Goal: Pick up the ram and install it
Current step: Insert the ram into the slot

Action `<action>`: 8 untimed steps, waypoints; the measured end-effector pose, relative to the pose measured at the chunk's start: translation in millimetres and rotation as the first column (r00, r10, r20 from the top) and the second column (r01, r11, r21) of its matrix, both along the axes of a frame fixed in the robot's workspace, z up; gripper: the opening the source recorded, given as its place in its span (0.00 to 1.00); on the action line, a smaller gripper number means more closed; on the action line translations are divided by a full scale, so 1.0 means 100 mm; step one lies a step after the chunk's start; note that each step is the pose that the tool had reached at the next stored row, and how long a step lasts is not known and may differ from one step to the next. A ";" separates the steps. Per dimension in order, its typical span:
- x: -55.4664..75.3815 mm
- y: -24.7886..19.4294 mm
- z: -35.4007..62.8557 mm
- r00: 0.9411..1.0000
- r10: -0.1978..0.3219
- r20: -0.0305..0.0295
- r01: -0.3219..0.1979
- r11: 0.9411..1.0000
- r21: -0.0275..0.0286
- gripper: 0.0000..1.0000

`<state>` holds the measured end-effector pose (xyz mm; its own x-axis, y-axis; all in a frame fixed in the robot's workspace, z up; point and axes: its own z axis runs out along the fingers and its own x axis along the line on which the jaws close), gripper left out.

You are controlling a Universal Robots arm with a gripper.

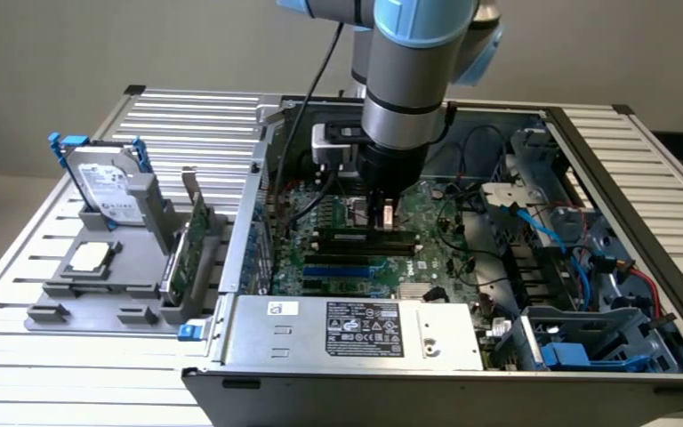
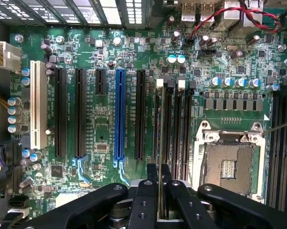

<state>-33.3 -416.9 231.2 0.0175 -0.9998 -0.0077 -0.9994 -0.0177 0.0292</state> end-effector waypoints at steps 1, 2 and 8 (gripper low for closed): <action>0.00 0.000 -0.002 1.000 0.000 0.000 0.000 1.000 0.000 0.14; 0.01 0.001 -0.003 1.000 0.000 0.000 0.000 1.000 0.000 0.14; 0.03 0.001 -0.036 1.000 0.001 0.000 -0.001 1.000 0.000 0.14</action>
